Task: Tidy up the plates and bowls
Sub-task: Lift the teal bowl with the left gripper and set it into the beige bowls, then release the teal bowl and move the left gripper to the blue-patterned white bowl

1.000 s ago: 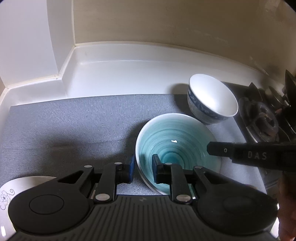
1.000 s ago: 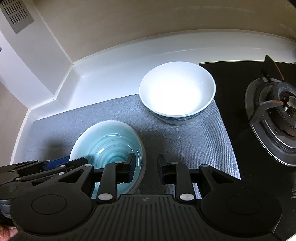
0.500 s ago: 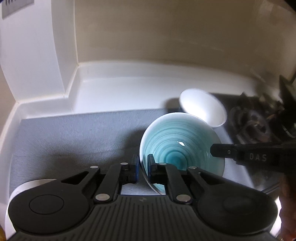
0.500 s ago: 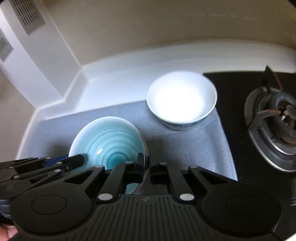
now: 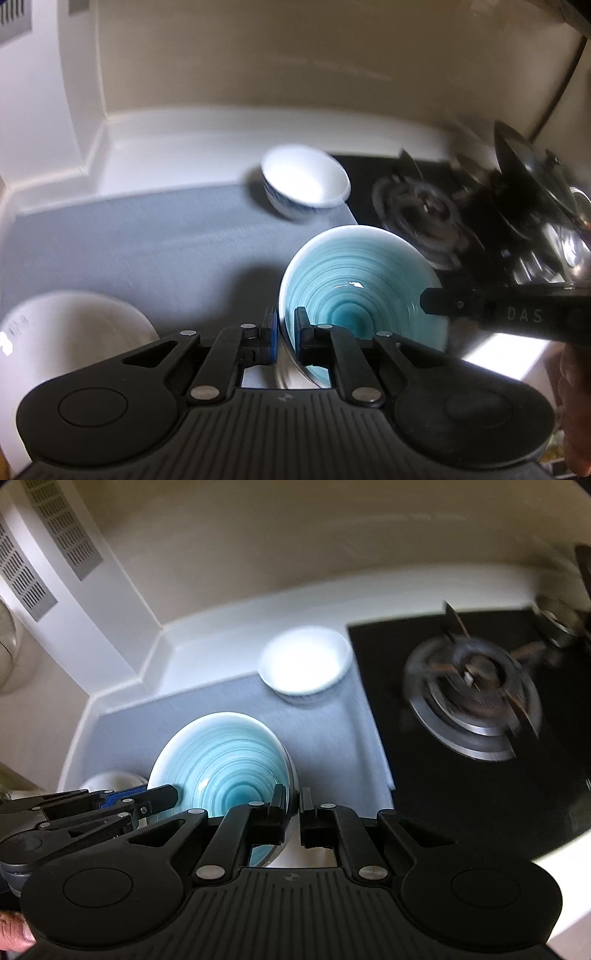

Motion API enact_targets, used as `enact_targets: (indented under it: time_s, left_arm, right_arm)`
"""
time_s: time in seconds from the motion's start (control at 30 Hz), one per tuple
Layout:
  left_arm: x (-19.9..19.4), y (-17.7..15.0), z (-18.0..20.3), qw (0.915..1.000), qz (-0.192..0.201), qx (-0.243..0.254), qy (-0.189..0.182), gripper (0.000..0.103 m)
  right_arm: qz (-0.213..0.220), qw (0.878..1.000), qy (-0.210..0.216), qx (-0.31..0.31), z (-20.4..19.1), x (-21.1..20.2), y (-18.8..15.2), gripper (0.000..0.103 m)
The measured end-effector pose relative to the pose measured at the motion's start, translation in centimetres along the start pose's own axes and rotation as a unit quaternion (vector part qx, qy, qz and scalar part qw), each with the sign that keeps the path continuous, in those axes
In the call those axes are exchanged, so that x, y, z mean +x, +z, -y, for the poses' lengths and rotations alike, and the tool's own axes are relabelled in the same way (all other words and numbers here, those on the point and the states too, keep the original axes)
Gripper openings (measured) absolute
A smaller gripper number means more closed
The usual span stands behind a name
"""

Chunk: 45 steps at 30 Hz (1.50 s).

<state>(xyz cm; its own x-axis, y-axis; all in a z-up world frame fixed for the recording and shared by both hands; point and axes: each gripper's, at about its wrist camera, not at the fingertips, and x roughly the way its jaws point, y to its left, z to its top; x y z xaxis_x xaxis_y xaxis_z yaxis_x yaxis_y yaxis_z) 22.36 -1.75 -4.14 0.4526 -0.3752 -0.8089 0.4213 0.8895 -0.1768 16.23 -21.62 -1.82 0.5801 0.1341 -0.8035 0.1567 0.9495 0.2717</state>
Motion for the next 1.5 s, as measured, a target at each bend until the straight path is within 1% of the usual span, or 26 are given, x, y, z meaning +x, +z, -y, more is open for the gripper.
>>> enact_targets:
  time_s: [0.13, 0.3, 0.4, 0.53, 0.6, 0.77, 0.87, 0.93, 0.97, 1.0, 1.03, 1.17, 1.27, 1.37, 1.43, 1.5]
  left_arm:
    - [1.6, -1.1, 0.0, 0.9992, -0.039, -0.008, -0.004, 0.009]
    - [2.6, -1.9, -0.1, 0.9978, -0.065, -0.01, -0.008, 0.009]
    - [2.8, -2.3, 0.1, 0.9981, -0.062, 0.002, -0.004, 0.009]
    - [3.2, -2.8, -0.2, 0.9978, -0.067, 0.001, -0.003, 0.009]
    - [3.1, -2.8, -0.3, 0.9982, -0.06, 0.001, -0.006, 0.009]
    - [3.0, -2.9, -0.3, 0.9985, -0.054, 0.006, -0.01, 0.009]
    - [2.9, -2.7, -0.5, 0.9983, -0.055, 0.003, -0.017, 0.011]
    - [2.4, -2.4, -0.8, 0.9987, -0.047, 0.003, -0.021, 0.017]
    - [2.0, -2.1, -0.8, 0.9989, -0.04, 0.005, -0.022, 0.026]
    - [1.6, -1.7, -1.0, 0.9992, -0.031, 0.006, -0.025, 0.033]
    - [1.1, -1.3, -1.3, 0.9994, -0.021, 0.004, -0.027, 0.035]
    - [0.1, 1.3, -2.4, 0.9989, 0.022, -0.011, -0.039, 0.036]
    - [1.0, 3.5, -3.3, 0.9978, 0.047, -0.029, -0.037, 0.036]
    - [3.4, 5.9, -3.6, 0.9969, 0.061, -0.038, -0.031, 0.036]
    - [5.6, 7.2, -3.7, 0.997, 0.06, -0.043, -0.024, 0.036]
    - [7.8, 8.3, -4.0, 0.9968, 0.052, -0.057, -0.019, 0.036]
  right_arm:
    - [-0.032, 0.999, -0.012, 0.011, 1.1, 0.6, -1.4, 0.008]
    - [-0.057, 0.998, -0.026, 0.008, 0.9, 1.8, -2.2, 0.007]
    - [-0.07, 0.997, -0.033, 0.01, 1.1, 2.4, -2.5, 0.007]
    - [-0.076, 0.996, -0.034, 0.014, 1.2, 3.0, -2.7, 0.007]
    - [-0.079, 0.996, -0.033, 0.016, 1.2, 3.3, -2.9, 0.007]
    - [-0.072, 0.997, -0.035, 0.006, 1.0, 3.3, -3.4, 0.007]
    - [-0.074, 0.997, -0.035, 0.004, 1.0, 3.4, -3.3, 0.007]
    - [-0.078, 0.996, -0.032, 0.012, 1.2, 3.4, -3.3, 0.008]
    - [-0.079, 0.996, -0.029, 0.015, 1.2, 3.3, -3.3, 0.01]
    - [-0.077, 0.997, -0.027, 0.016, 1.2, 3.2, -3.3, 0.011]
    - [-0.072, 0.997, -0.027, 0.015, 1.2, 2.9, -3.3, 0.011]
    - [-0.05, 0.998, -0.022, 0.013, 1.3, 1.4, -3.2, 0.011]
    - [-0.031, 0.999, -0.022, 0.021, 1.7, 0.3, -3.2, 0.011]
    - [-0.013, 0.999, -0.023, 0.023, 2.0, -0.9, -3.3, 0.011]
    - [-0.001, 0.999, -0.029, 0.025, 2.4, -1.7, -3.4, 0.011]
    - [0.005, 0.999, -0.045, 0.02, 2.5, -2.4, -3.4, 0.011]
